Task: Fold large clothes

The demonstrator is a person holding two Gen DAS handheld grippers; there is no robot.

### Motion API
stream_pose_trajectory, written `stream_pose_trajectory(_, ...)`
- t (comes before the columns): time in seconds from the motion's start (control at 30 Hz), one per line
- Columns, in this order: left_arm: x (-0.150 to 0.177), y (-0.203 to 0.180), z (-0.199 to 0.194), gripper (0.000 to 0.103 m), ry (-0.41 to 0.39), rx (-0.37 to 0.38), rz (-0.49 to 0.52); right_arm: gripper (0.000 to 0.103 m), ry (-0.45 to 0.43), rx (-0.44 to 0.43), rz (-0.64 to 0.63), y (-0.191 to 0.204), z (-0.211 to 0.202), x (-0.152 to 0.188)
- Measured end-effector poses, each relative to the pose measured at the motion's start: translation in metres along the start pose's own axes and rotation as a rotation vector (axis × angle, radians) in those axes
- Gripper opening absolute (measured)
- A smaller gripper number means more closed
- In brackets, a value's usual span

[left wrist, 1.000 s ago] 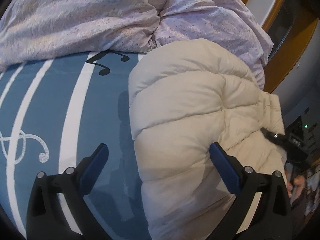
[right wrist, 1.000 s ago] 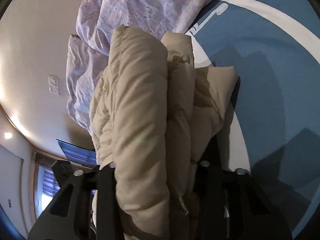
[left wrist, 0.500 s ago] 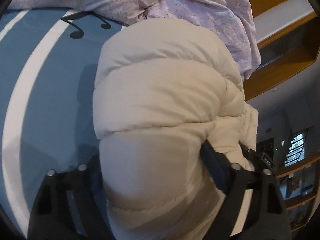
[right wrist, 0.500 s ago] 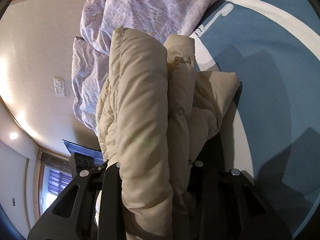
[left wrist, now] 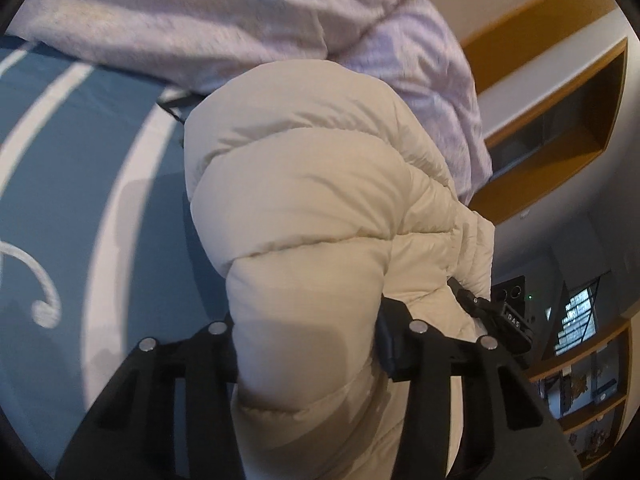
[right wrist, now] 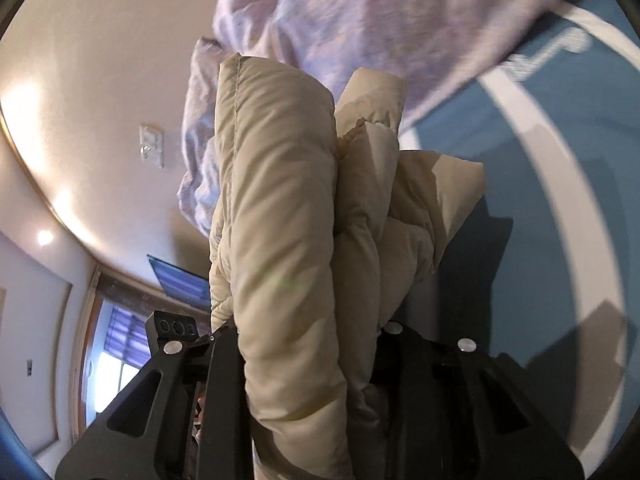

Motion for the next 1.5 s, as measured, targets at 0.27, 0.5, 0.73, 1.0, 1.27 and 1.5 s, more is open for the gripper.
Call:
stream_pose_trajectory(0.27, -0.027, 0.037, -0.017, 0.046, -0.069, -0.057, -0.009, 0.026, 0.066, 0.01, -0.049, 0.015, 0.065, -0.001)
stream_pose_trajectory(0.5, -0.035, 0.081, -0.002, 0.05, -0.065, -0.13, -0.013, 0.032, 0.096, 0.07, -0.054, -0.003, 0.097, 0.004)
stream_pose_trajectory(0.73, -0.034, 0.082, -0.005, 0.06, -0.075, -0.191, 0.033, 0.056, 0.044, 0.241, -0.126, -0.007, 0.056, 0.0)
stream_pose_trajectory(1.0, -0.055, 0.07, -0.041, 0.083, -0.205, -0.337, 0.139, 0.057, -0.09, 0.36, -0.333, 0.043, 0.016, -0.018)
stream_pose_trajectory(1.27, -0.078, 0.039, -0.023, 0.085, -0.25, -0.575, 0.38, 0.057, -0.081, 0.434, -0.554, 0.076, 0.077, 0.005)
stream_pose_trajectory(1.5, -0.07, 0.052, 0.014, 0.091, -0.234, -0.745, 0.542, 0.057, -0.076, 0.551, -0.631, 0.046, 0.105, 0.008)
Point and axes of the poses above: each gripper's, at about its wrist camera, not at the fingertips, and z roughly the way its jaws point, y to its left, x to its underside, the point moved 9 cm from there along z, roughly the way its jaws point, and after that the axes turned 9 degrees about -y, right-handed, at the moved point
